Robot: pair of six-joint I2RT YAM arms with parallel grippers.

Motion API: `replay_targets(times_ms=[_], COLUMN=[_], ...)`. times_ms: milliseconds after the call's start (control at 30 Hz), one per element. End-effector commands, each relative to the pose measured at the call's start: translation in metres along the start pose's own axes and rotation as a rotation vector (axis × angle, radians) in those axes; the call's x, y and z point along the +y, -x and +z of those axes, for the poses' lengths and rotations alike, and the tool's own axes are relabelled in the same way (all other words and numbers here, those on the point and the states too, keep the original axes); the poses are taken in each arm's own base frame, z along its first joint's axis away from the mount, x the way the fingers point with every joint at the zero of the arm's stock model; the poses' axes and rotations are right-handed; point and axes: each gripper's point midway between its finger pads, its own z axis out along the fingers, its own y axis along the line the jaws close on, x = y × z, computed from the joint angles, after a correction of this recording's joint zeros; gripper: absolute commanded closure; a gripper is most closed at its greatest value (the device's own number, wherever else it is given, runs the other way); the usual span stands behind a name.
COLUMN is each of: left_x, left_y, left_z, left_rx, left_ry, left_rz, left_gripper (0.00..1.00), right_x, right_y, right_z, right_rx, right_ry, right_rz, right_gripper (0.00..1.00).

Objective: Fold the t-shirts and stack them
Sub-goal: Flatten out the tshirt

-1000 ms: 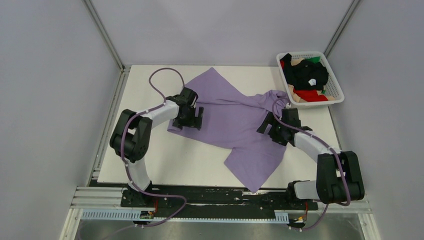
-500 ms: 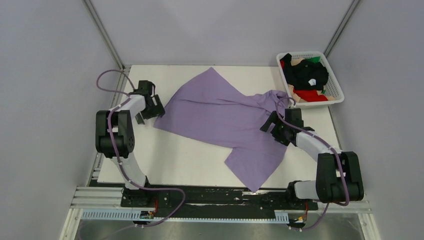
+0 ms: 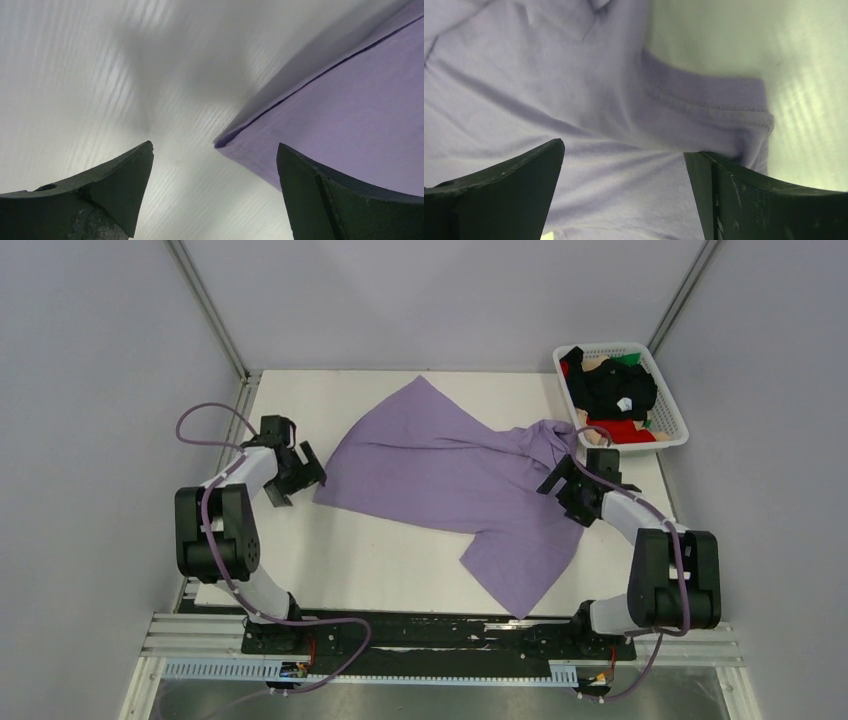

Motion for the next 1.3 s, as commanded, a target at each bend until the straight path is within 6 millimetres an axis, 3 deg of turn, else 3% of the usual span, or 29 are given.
replay_targets(times_ms=[0,100,233,333,467,633,767,1033,1267], left_x=[-0.009,-0.011,-0.012,-0.008,0.001,-0.012,-0.025,-0.044,-0.037], left_y=[-0.026,-0.039,-0.061,-0.074,-0.075,-0.058,-0.049,-0.074,-0.083], left_z=[-0.021,-0.032,-0.036,-0.032,-0.02,-0.009,0.001,0.013,0.011], left_rx=[0.033,0.039,0.08,0.098,0.106,0.088,0.112,0.203,0.201], left_ry=[-0.107,-0.155,-0.198,-0.188,-0.126,-0.156,-0.181,-0.179,-0.119], left_rz=[-0.039,-0.039,-0.051,-0.045,-0.041,-0.044,-0.036,0.045,0.067], left_gripper=[0.0,0.0,0.0,0.0,0.03,0.12,0.27,0.48,0.54], right_x=[-0.027,-0.023,0.001,0.014,0.022,0.015,0.012,0.011,0.011], right_y=[0.018,0.028,0.045,0.056,0.065,0.062,0.057,0.069,0.071], right_z=[0.012,0.024,0.036,0.045,0.046,0.032,0.014,-0.022,-0.033], right_rx=[0.011,0.008,0.003,-0.01,-0.033,-0.069,-0.104,-0.211,-0.235], right_ry=[-0.084,-0.071,0.008,0.024,0.023,0.003,0.01,0.004,0.006], right_rz=[0.063,0.046,0.019,-0.011,-0.012,-0.01,-0.004,-0.012,-0.017], right_gripper=[0.0,0.0,0.02,0.02,0.02,0.02,0.02,0.0,0.0])
